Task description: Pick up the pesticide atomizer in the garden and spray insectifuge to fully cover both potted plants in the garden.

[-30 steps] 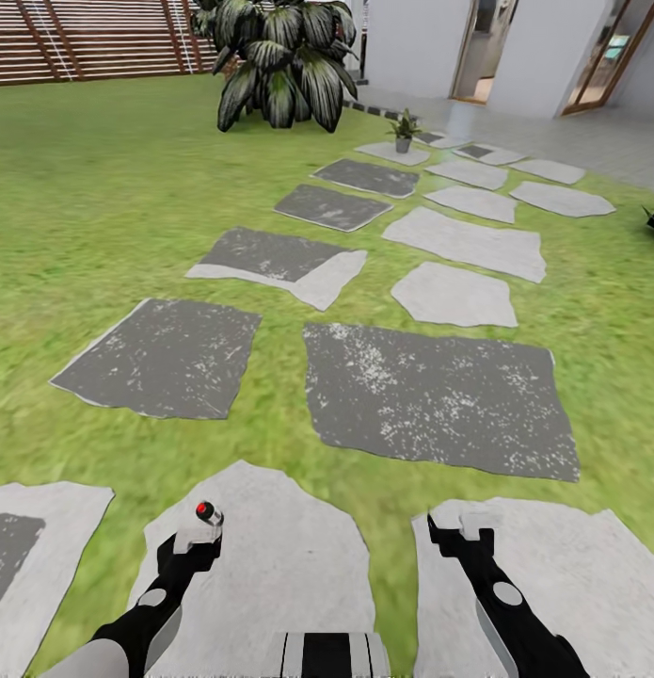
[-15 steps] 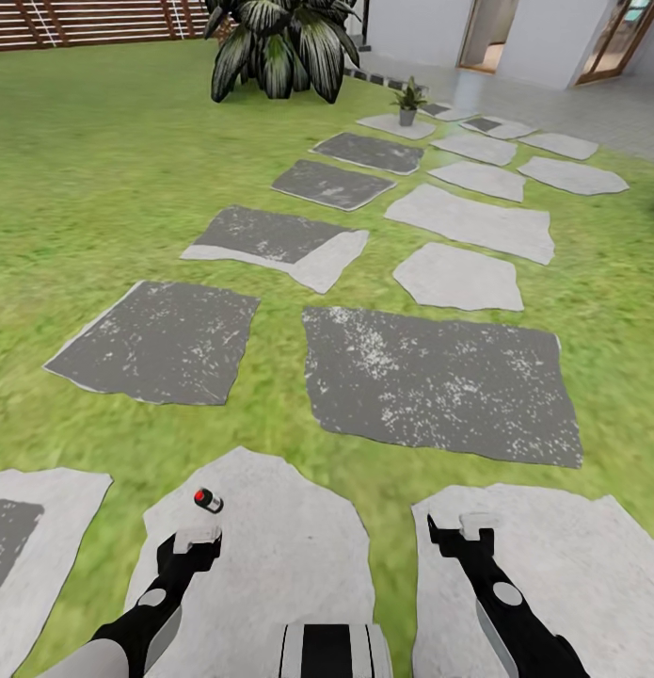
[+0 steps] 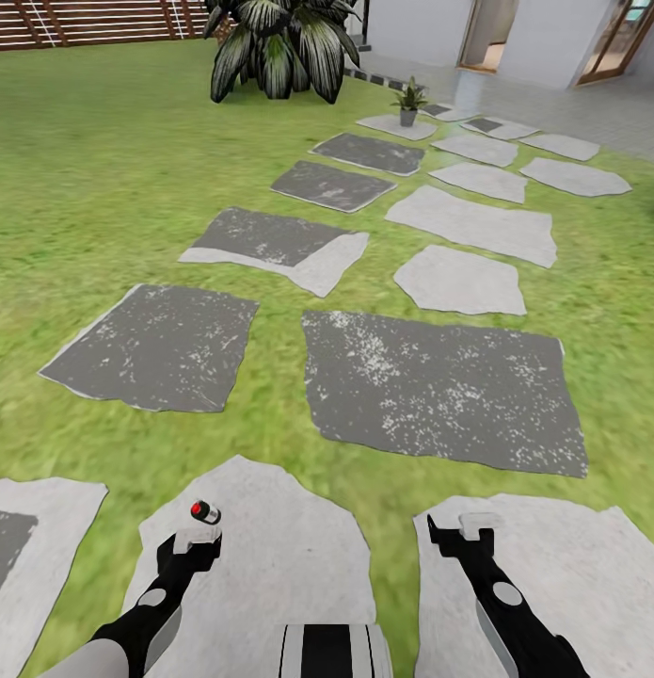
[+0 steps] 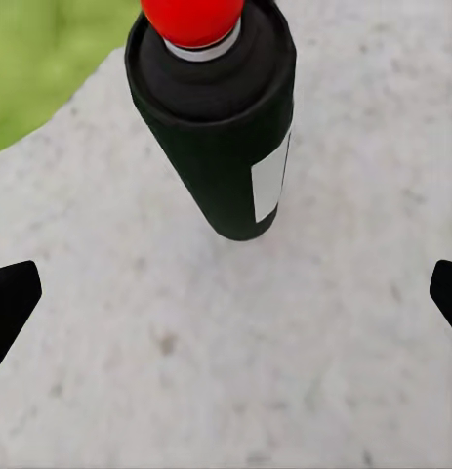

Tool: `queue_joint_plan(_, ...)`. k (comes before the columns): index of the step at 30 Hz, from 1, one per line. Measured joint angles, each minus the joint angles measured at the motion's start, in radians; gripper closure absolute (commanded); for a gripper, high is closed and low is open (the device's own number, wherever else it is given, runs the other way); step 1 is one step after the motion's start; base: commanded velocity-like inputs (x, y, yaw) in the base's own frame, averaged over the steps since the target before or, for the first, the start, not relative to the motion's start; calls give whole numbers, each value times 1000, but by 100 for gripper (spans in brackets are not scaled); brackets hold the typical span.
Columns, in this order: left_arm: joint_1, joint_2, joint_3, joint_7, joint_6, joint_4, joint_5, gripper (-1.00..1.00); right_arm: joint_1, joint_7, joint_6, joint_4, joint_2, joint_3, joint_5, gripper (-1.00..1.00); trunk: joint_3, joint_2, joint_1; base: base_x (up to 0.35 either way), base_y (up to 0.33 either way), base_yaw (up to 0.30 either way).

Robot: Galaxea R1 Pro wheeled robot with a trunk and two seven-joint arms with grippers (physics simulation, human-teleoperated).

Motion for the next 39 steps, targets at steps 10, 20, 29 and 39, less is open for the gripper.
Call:
queue_joint_plan(10, 0, 0, 0, 0, 0, 0, 0, -100, 0, 0, 0, 1, 0, 0, 0, -100, 0, 0, 0, 125, 31, 0)
queue_joint_plan(20, 0, 0, 0, 0, 0, 0, 0, -100, 0, 0, 0, 2, 0, 0, 0, -100, 0, 0, 0, 30, 15, 0)
queue_joint_plan(29, 0, 0, 0, 0, 0, 0, 0, -100, 0, 0, 0, 3, 0, 0, 0, -100, 0, 0, 0, 21, 16, 0)
queue_joint_plan(39, 0, 0, 0, 0, 0, 0, 0, -100, 0, 0, 0, 3, 0, 0, 0, -100, 0, 0, 0, 42, 0, 0)
